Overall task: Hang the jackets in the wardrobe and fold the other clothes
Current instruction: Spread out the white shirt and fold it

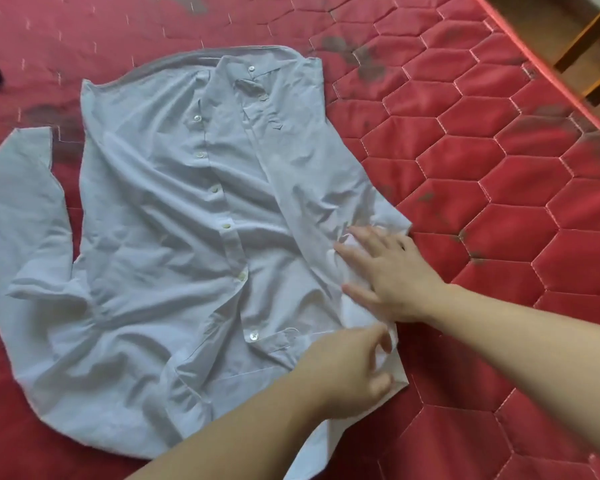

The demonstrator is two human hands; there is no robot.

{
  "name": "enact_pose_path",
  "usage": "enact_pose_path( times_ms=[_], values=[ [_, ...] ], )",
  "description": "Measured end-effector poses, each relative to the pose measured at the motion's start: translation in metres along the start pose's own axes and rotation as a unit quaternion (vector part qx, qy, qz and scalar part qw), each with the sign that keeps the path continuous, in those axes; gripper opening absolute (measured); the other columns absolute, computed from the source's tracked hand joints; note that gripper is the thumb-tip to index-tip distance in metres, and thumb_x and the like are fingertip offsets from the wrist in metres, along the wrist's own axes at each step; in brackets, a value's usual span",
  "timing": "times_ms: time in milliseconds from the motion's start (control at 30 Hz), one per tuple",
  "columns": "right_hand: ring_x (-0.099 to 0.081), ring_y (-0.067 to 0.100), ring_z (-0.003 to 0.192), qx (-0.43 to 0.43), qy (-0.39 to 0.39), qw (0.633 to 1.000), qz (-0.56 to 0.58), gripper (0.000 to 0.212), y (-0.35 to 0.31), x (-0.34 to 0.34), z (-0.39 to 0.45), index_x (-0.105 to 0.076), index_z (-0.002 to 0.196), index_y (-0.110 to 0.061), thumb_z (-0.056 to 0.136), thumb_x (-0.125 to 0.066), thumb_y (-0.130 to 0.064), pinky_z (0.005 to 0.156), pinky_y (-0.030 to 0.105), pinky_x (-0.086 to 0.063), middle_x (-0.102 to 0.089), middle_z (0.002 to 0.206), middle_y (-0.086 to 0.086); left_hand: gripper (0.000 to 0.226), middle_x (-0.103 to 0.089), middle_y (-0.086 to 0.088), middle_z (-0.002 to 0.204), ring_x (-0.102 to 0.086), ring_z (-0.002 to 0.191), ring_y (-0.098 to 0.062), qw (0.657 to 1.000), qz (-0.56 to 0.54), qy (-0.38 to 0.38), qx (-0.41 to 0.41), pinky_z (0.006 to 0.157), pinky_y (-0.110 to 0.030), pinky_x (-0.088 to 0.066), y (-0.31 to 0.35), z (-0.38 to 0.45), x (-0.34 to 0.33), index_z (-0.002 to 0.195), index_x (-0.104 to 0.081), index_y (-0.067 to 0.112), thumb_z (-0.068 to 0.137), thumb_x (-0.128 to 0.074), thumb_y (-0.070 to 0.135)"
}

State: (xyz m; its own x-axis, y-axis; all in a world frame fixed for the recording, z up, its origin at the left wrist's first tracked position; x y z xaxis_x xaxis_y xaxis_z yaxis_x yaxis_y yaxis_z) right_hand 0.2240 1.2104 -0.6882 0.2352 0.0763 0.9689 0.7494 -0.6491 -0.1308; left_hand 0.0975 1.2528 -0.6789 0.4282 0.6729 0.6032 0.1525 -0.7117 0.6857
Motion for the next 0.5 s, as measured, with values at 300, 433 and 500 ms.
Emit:
enact_pose_path(
  times_ms=[300, 433, 500],
  values=[
    [-0.03, 0.026, 0.137, -0.069, -0.039, 0.995, -0.061, 0.06, -0.05, -0.006, 0.011, -0.042, 0.137, -0.028, 0.082, -0.052, -0.051, 0.109, 0.051, -0.016, -0.034, 0.149, 0.004, 0.022, -0.061, 0.009, 0.097, -0.055, 0.099, -0.017, 0.949, 0.084, 0.253, 0.17, 0.084, -0.033, -0.041, -0.124, -0.1, 0.104, 0.104, -0.064, 0.026, 0.082, -0.064, 0.024],
    [-0.045, 0.031, 0.122, -0.038, 0.055, 0.998, 0.01, 0.051, -0.122, 0.014, 0.032, -0.058, 0.119, -0.019, 0.069, -0.069, -0.023, 0.102, 0.048, -0.027, -0.049, 0.13, 0.008, 0.036, -0.041, 0.004, 0.143, -0.032, 0.134, -0.021, 0.882, 0.126, 0.33, 0.313, 0.103, -0.042, -0.028, -0.189, -0.167, 0.119, 0.125, -0.055, 0.033, 0.089, -0.056, 0.035],
    [-0.054, 0.036, 0.113, 0.038, 0.101, 0.993, 0.042, 0.053, -0.175, 0.015, 0.038, -0.063, 0.114, -0.017, 0.063, -0.076, -0.017, 0.095, 0.049, -0.038, -0.056, 0.124, 0.012, 0.049, -0.02, 0.005, 0.158, -0.015, 0.144, -0.02, 0.883, 0.114, 0.269, 0.366, 0.112, -0.044, -0.019, -0.221, -0.195, 0.103, 0.141, -0.035, 0.041, 0.093, -0.044, 0.046]
  ],
)
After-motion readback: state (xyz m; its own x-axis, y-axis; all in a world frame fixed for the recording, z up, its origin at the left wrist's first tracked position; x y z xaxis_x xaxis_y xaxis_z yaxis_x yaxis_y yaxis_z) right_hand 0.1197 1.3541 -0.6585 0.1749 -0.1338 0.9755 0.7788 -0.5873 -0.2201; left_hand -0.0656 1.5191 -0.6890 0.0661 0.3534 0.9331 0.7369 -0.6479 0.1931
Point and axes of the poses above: each hand's wrist, its own z-axis towards the middle knuckle, its own x-axis out of the back of the hand, y = z × x, the point moved 6 cm from there along z, towards the middle knuckle
